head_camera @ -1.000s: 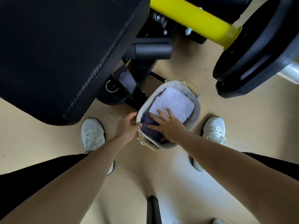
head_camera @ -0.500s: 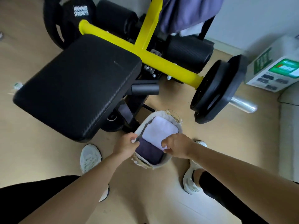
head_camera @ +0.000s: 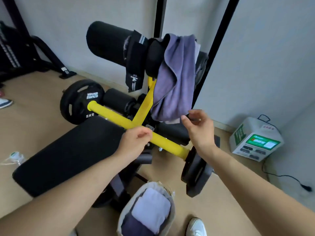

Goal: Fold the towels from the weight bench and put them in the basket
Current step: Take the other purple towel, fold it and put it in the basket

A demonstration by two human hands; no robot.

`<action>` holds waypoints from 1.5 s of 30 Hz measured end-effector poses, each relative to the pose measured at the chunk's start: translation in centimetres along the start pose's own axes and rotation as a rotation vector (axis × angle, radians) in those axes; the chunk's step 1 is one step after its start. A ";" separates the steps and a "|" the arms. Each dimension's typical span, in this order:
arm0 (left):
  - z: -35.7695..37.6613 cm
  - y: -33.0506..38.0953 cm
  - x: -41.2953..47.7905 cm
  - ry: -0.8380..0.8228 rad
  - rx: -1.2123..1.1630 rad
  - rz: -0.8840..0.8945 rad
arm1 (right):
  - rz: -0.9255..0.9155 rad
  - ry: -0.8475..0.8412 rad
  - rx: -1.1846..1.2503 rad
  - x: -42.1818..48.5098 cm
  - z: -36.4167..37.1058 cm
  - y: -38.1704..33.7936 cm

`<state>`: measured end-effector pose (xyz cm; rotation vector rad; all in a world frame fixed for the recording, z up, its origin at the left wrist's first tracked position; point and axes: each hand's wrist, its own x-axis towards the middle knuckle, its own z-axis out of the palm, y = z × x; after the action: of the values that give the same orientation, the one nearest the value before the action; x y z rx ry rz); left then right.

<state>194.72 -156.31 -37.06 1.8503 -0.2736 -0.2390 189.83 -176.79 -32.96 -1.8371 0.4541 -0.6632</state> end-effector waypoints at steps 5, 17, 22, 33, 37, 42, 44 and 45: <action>2.0 6.8 6.8 0.129 -0.080 0.076 | -0.047 0.077 -0.056 7.5 0.1 -4.4; 3.5 13.6 11.0 0.239 -0.197 0.115 | -0.232 0.090 -0.260 12.3 -1.2 -8.3; 0.1 13.2 11.4 0.363 -0.286 -0.001 | -0.551 -0.097 -0.729 14.8 -1.9 -9.8; -8.0 9.8 10.0 0.611 -0.570 -0.124 | -0.351 -0.215 -0.911 16.7 -2.3 -11.9; -9.9 7.8 4.1 0.498 -0.440 -0.041 | -0.286 -0.205 -0.890 16.0 -1.3 -12.1; -9.9 6.7 -4.8 0.219 -0.539 -0.066 | -0.201 -0.206 -0.930 14.5 0.0 -12.3; -9.6 6.4 -7.5 0.150 -0.488 -0.023 | -0.176 -0.212 -0.947 13.6 0.3 -12.6; -9.3 6.3 -8.5 0.123 -0.453 0.009 | -0.178 -0.208 -0.954 13.1 0.5 -12.7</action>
<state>189.01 -147.01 -28.12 1.4080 -0.1281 -0.1636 200.14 -179.79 -18.20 -2.8410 0.5147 -0.3714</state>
